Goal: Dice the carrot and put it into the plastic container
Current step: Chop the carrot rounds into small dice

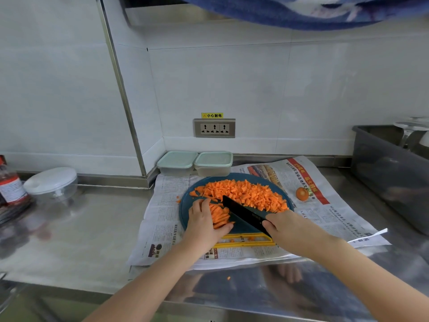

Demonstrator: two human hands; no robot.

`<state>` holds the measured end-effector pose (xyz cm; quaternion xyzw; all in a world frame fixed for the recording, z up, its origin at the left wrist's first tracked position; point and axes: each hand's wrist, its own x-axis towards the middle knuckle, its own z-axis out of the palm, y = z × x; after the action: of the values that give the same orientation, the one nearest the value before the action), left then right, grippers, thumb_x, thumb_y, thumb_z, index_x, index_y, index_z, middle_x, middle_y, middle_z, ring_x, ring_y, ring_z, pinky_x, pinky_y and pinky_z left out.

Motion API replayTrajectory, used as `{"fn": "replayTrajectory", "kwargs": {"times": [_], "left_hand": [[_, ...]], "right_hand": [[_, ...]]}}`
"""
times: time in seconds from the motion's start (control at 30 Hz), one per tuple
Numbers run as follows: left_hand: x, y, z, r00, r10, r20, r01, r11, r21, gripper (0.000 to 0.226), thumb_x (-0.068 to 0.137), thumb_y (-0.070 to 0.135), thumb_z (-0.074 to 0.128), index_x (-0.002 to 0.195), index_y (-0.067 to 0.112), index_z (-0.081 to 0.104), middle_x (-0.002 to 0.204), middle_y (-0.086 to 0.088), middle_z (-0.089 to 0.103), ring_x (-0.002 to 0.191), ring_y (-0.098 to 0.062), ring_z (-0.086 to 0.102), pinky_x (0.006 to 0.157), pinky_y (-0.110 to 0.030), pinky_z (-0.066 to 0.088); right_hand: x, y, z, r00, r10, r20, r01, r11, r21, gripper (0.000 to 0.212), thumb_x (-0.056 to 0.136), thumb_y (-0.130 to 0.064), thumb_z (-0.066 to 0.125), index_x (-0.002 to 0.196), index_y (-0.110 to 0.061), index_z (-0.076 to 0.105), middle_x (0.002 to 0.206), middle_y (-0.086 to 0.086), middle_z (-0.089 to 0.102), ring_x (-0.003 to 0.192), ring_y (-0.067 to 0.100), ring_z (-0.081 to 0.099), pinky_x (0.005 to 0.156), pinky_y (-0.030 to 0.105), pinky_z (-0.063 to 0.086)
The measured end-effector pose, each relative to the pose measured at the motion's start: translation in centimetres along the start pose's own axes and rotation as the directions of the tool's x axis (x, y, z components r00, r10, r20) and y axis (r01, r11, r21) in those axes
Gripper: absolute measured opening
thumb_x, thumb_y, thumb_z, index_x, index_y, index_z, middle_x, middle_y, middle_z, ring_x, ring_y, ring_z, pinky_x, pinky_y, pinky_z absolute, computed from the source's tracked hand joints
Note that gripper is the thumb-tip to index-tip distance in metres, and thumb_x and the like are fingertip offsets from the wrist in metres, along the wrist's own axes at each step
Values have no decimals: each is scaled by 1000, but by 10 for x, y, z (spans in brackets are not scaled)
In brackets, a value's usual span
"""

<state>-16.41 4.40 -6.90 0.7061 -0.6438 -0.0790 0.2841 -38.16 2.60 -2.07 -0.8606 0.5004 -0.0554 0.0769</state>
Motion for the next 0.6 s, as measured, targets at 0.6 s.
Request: {"fn": "replayTrajectory", "kwargs": {"times": [0.6], "left_hand": [[6,-12,1,995,104,8,-104,991,84,86,77,68,57,143,19,29,135,2,39,127,-15,32,105,-27,30]], "right_hand": [[-7,-24,13,989,147,-2,-146,979,141,37,103,-36,30,68,-24,37,69,-3,46,56,11,42,51,25,31]]}}
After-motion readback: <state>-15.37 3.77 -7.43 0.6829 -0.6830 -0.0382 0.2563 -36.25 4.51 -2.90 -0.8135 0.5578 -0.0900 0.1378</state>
